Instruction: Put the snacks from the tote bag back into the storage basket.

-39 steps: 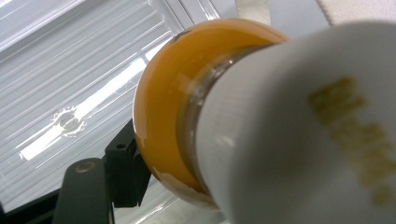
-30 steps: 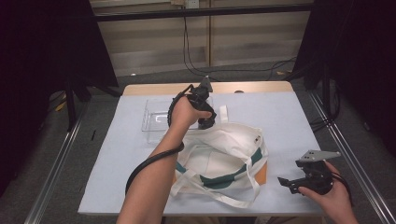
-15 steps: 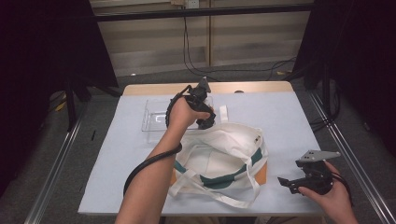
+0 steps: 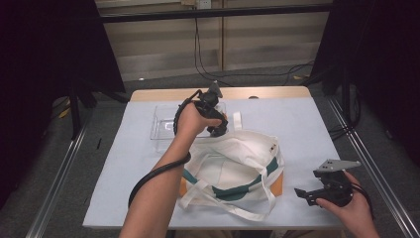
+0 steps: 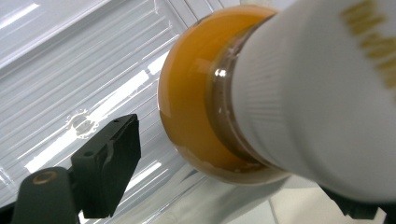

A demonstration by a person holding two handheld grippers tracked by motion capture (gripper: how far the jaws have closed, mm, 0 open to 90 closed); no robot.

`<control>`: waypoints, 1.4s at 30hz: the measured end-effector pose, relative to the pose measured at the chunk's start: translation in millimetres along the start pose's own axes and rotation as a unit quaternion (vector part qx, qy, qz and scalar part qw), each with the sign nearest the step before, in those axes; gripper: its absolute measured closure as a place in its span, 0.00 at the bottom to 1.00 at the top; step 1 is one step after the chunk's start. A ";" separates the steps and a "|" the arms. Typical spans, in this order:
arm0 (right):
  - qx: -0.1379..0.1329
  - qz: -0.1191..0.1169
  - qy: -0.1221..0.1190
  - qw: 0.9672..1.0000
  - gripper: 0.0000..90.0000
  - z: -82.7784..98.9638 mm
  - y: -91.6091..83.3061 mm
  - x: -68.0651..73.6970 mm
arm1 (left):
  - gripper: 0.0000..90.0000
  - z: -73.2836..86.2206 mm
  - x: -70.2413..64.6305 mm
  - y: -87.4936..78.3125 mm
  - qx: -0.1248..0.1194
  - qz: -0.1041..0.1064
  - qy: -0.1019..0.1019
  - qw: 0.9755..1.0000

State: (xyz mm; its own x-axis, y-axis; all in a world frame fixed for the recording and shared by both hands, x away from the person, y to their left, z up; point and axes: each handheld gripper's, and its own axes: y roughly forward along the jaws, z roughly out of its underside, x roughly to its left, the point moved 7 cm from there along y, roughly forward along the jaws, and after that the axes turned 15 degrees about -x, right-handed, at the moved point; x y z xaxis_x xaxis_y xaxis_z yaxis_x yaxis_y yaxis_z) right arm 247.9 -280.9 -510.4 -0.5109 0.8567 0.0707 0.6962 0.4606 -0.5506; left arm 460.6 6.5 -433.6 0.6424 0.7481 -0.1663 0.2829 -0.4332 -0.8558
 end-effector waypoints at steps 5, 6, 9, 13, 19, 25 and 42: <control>-0.004 -0.002 -0.007 1.000 0.05 -1.1 0.8 -0.3 | 0.15 0.0 -2.6 -3.3 0.002 0.001 0.003 1.000; -0.002 -0.001 -0.003 1.000 0.05 -1.0 0.5 0.4 | 0.14 -0.2 -2.8 -3.5 0.000 0.002 0.002 1.000; -0.001 -0.002 -0.002 1.000 0.05 -1.4 0.4 0.9 | 0.14 -0.3 -1.1 -5.4 0.000 -0.002 0.004 1.000; -0.001 -0.003 -0.003 1.000 0.05 -1.1 0.7 1.1 | 0.14 0.1 -0.6 -9.5 -0.001 -0.001 0.002 1.000; 0.000 -0.002 -0.004 1.000 0.05 -0.8 1.2 0.7 | 0.14 0.4 -1.1 -16.2 -0.003 0.002 0.006 1.000; -0.001 -0.001 -0.006 1.000 0.05 -0.6 1.0 0.6 | 0.13 3.3 -1.7 -19.9 -0.006 0.007 0.017 1.000; 0.000 0.000 -0.005 1.000 0.05 1.0 0.2 -1.8 | 0.13 11.9 -6.0 -30.4 -0.007 0.016 0.034 0.999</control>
State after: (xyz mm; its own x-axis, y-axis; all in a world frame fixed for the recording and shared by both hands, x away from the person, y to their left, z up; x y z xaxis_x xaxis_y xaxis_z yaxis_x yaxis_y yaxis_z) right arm 248.4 -282.5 -511.4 -0.5162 0.8542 0.0629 0.6955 0.4609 -0.5513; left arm 439.6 21.1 -412.4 0.6980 0.6982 -0.1591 0.2711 -0.4632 -0.8438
